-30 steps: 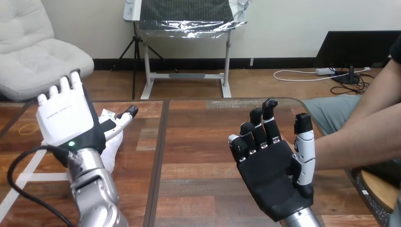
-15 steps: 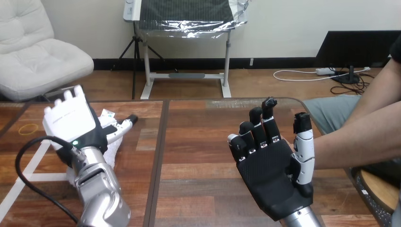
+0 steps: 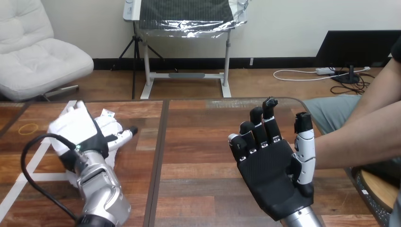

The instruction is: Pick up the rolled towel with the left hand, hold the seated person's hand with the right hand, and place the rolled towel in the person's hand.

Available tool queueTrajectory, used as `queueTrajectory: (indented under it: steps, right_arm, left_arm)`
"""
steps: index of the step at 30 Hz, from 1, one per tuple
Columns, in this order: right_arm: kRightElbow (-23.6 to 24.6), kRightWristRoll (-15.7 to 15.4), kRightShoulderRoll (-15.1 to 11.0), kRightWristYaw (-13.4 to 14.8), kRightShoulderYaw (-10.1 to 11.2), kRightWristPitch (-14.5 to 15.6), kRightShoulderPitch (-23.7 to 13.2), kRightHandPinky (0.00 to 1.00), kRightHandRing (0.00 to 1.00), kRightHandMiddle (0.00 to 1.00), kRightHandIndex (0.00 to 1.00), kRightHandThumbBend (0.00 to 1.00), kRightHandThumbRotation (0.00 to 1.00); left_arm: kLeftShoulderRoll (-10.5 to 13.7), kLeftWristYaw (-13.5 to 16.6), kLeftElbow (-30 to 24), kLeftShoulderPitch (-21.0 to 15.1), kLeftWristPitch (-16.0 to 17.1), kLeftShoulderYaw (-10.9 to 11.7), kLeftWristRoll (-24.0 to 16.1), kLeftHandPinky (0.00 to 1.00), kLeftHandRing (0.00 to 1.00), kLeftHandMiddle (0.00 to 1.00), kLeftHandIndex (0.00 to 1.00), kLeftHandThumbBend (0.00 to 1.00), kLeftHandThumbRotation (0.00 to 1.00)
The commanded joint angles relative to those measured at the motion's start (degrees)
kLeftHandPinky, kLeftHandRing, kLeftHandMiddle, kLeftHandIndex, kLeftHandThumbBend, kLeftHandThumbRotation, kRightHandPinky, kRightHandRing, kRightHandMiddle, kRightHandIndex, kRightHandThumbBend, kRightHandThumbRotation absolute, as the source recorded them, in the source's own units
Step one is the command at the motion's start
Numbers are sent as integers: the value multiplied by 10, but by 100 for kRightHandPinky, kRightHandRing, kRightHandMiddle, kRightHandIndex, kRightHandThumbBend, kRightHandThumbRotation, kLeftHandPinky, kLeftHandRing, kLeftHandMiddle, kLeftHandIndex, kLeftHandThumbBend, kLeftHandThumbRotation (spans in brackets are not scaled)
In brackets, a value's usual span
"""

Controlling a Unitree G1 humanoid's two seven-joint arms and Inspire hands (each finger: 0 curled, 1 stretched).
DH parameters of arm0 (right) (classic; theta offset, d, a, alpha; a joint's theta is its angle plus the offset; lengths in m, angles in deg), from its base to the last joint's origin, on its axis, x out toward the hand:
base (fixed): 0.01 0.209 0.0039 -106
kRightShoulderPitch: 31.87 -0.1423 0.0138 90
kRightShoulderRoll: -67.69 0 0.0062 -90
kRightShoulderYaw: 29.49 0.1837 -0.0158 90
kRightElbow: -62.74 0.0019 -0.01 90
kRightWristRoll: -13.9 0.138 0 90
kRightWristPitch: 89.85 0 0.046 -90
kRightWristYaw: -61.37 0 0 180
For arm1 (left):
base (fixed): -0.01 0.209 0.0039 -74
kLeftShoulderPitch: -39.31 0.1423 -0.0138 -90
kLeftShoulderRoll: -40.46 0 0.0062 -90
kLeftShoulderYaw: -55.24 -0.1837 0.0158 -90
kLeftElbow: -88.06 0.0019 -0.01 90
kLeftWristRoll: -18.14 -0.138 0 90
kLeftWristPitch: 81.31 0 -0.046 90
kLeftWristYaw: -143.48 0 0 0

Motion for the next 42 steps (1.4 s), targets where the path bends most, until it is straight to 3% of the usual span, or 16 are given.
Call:
queueTrajectory:
  steps: [1, 25, 42]
  right_arm:
    - [7, 9, 30, -7, 13, 2, -31, 33, 48, 57, 58, 65, 27]
    - [16, 13, 34, 5, 21, 12, -27, 32, 48, 57, 58, 66, 26]
    - [19, 13, 34, 11, 24, 14, -27, 32, 47, 57, 58, 66, 25]
  left_arm:
    - [19, 16, 35, -58, 8, -14, 9, 91, 92, 95, 96, 93, 77]
    - [14, 25, 157, -102, 20, -39, 68, 88, 91, 94, 93, 95, 70]
    - [18, 27, 191, -111, 23, -56, 85, 89, 91, 94, 93, 96, 72]
